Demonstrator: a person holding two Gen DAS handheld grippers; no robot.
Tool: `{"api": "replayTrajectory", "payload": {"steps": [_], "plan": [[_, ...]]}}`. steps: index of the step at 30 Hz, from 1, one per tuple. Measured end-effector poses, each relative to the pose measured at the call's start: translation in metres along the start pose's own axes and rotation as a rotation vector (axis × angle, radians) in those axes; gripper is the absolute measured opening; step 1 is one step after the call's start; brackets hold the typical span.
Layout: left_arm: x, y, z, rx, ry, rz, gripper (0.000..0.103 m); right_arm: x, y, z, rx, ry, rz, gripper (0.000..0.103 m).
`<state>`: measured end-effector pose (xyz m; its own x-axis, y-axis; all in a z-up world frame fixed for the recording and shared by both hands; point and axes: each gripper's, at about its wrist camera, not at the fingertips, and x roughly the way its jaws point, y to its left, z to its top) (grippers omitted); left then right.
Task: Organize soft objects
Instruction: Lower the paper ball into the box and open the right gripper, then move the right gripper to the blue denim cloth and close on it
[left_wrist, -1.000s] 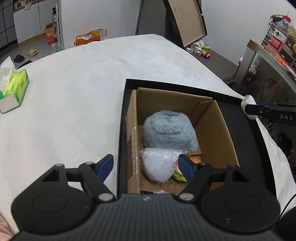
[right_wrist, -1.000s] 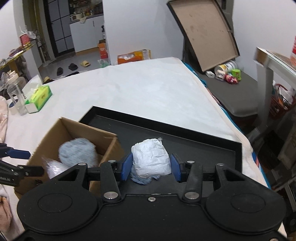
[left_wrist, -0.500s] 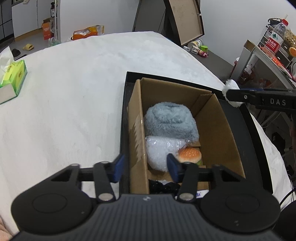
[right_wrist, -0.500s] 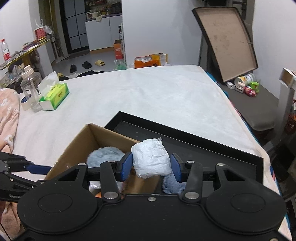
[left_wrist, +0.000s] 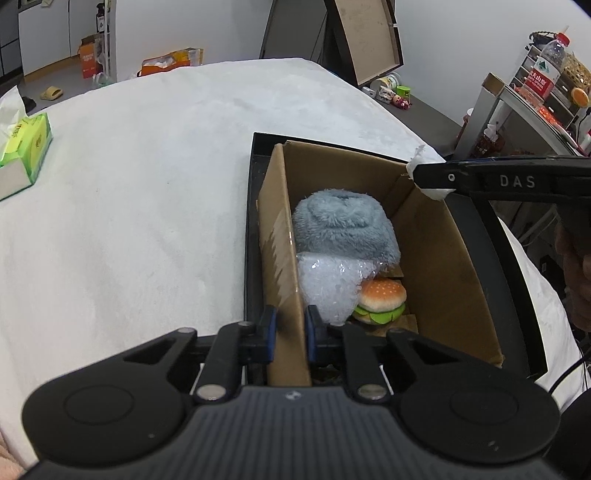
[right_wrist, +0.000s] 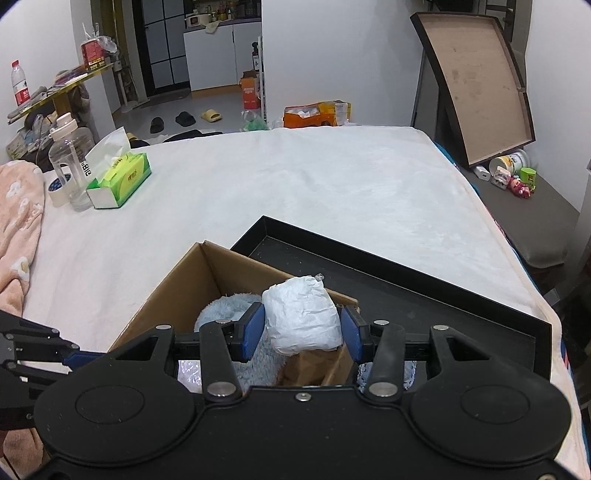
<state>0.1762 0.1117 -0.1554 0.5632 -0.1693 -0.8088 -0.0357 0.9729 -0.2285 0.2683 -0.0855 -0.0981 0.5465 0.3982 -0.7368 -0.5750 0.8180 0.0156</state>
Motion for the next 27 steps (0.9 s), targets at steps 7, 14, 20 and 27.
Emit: {"api": "replayTrajectory", "payload": {"steps": [7,14,20,27], "plan": [[0.0,-0.001,0.001,0.014,0.003,0.003,0.015,0.009,-0.001,-0.001,0.009,0.019,-0.009,0.057],[-0.001,-0.004,0.005,0.024,0.003,0.018,0.016,0.001,-0.009,-0.009,0.019,0.01,-0.034,0.079],[-0.004,-0.008,0.009,0.031,-0.017,0.046,0.019,-0.004,-0.019,-0.013,0.029,0.007,-0.046,0.079],[-0.005,-0.008,0.013,0.013,-0.01,0.072,0.019,-0.006,-0.029,-0.022,0.044,0.016,-0.061,0.08]]}}
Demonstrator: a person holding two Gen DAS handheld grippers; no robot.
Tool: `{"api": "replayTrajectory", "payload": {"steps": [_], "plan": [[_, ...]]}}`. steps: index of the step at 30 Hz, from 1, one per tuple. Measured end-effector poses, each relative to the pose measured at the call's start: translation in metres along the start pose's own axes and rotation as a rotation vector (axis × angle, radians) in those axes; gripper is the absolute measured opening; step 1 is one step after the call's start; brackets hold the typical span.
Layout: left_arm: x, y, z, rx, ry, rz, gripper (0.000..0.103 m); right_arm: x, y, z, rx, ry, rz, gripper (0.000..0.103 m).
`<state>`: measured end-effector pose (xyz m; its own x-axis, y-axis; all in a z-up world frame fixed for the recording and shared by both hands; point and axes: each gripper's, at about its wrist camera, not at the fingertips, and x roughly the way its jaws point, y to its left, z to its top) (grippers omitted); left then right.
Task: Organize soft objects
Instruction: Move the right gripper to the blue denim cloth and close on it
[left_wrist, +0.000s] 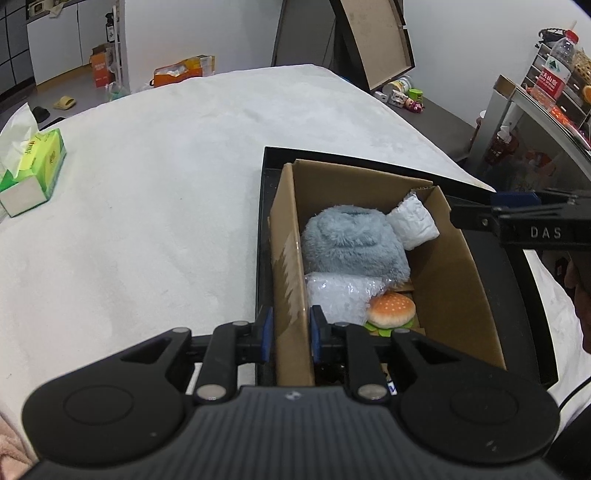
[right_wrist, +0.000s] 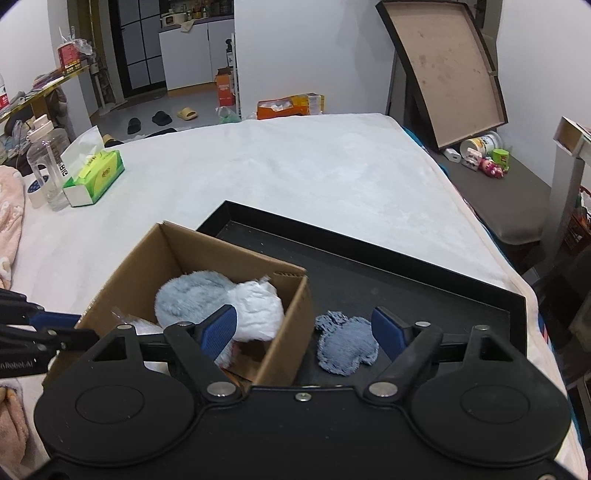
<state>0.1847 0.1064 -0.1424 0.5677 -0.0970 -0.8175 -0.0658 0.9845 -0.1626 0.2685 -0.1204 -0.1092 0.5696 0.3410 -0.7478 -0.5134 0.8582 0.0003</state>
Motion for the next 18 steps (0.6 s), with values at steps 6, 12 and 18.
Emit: {"api": "replayTrajectory", "payload": {"steps": [6,12,18], "plan": [[0.0,-0.005,0.004,0.011,-0.008,0.02,0.029,0.002,-0.012,-0.005,0.017,0.003,-0.008,0.08],[0.002,-0.01,0.008,0.031,-0.018,0.039,0.055,0.009,-0.027,-0.012,0.038,0.015,-0.014,0.08],[0.006,-0.011,0.011,0.037,-0.01,0.049,0.056,0.017,-0.04,-0.016,0.051,0.025,-0.026,0.084]]}}
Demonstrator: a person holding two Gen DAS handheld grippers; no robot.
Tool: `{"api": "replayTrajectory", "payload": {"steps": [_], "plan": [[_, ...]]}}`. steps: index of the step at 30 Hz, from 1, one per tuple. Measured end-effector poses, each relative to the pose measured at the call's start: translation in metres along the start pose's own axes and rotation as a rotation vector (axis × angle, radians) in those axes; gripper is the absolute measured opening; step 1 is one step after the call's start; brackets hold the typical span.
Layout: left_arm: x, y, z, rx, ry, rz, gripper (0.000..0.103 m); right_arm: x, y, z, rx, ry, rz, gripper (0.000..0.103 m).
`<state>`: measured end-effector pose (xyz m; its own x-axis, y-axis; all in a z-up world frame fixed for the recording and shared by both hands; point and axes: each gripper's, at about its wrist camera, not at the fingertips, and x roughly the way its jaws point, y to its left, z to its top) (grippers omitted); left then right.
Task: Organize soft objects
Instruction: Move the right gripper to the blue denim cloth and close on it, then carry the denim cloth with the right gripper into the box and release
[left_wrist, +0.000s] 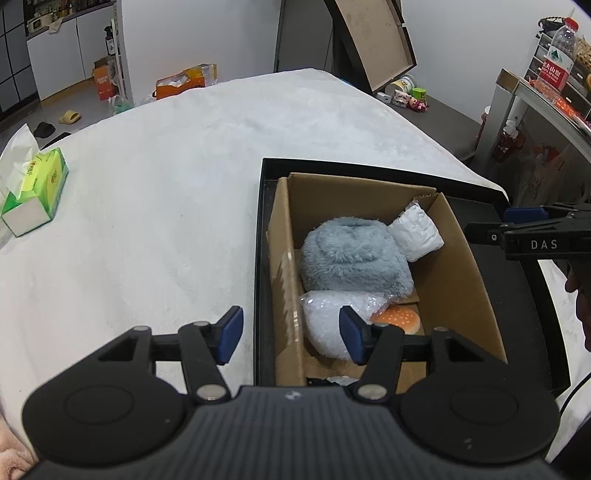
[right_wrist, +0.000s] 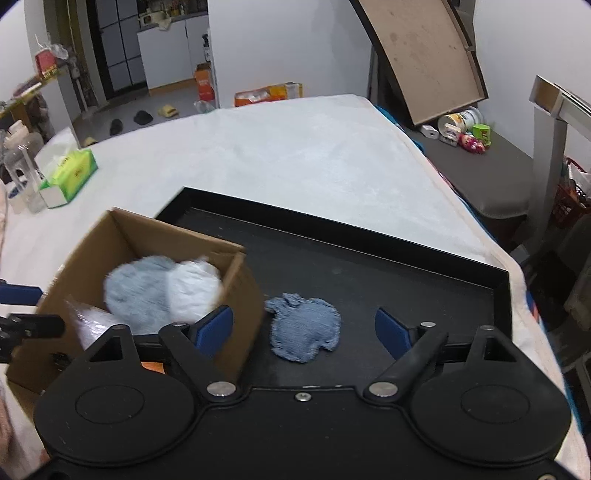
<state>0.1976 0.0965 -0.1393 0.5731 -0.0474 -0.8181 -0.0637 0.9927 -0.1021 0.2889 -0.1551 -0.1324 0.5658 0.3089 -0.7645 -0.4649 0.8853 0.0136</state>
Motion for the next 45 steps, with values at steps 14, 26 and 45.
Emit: {"api": "replayTrajectory", "payload": {"steps": [14,26,45], "plan": [[0.006,-0.008,0.007,0.001,-0.006,0.016,0.068,0.035,-0.027,-0.008,0.032,0.081,0.056,0.078],[0.019,-0.012,0.013,0.001,0.009,0.048,0.07,0.062,-0.033,-0.007,0.061,0.129,0.111,0.07],[0.023,-0.01,0.013,-0.003,0.019,0.055,0.071,0.07,-0.033,-0.017,0.058,0.181,0.077,0.03]]}}
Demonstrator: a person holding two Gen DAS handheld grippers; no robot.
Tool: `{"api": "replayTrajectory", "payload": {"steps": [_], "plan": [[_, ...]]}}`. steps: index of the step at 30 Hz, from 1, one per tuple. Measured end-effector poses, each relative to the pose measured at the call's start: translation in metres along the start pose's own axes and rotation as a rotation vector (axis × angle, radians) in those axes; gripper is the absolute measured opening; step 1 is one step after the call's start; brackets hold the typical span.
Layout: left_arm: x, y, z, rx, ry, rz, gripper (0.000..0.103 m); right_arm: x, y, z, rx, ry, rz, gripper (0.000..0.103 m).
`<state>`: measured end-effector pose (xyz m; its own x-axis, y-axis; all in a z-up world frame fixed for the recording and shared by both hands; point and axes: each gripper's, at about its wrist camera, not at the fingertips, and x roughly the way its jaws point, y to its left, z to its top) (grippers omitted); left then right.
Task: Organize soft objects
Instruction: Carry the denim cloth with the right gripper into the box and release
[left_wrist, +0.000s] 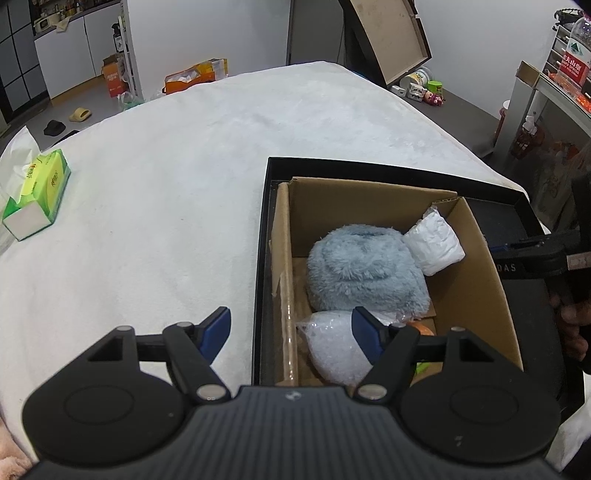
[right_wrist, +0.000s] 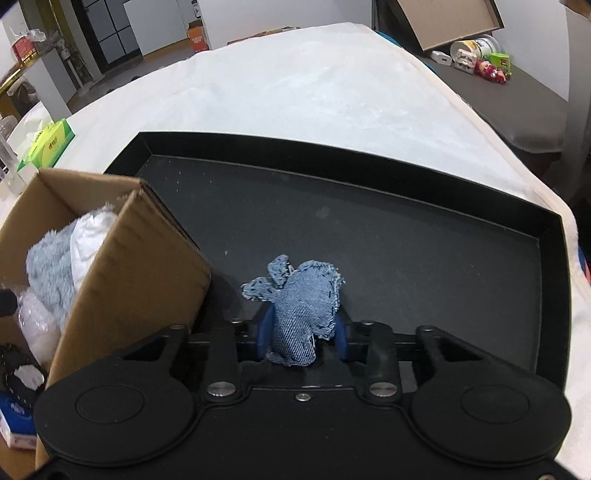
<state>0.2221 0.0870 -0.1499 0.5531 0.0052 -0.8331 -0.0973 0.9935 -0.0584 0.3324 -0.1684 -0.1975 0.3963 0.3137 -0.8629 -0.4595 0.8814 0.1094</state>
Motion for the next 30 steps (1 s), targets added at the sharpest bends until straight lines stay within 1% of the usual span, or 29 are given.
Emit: {"api": "replayTrajectory", "payload": {"steps": [6,12,18,21,25,30], "plan": [[-0.005,0.0,-0.003,0.0,-0.008,-0.008,0.071,-0.013,0.0,-0.013,0.008,0.007,-0.034,0.024],[-0.013,-0.002,-0.004,-0.003,-0.026,-0.022,0.071,-0.031,-0.004,-0.018,0.014,-0.007,-0.055,0.022],[-0.02,-0.006,-0.007,0.018,-0.041,-0.03,0.071,-0.046,-0.003,-0.023,0.017,-0.02,-0.074,0.022],[-0.022,-0.006,-0.007,0.012,-0.043,-0.036,0.071,-0.055,-0.003,-0.026,0.016,-0.028,-0.081,0.022],[-0.027,-0.006,-0.006,0.008,-0.056,-0.048,0.071,-0.072,0.0,-0.026,0.015,-0.047,-0.08,0.022],[-0.032,-0.007,-0.009,0.02,-0.065,-0.072,0.071,-0.101,0.014,-0.018,-0.003,-0.085,-0.054,0.022]]}}
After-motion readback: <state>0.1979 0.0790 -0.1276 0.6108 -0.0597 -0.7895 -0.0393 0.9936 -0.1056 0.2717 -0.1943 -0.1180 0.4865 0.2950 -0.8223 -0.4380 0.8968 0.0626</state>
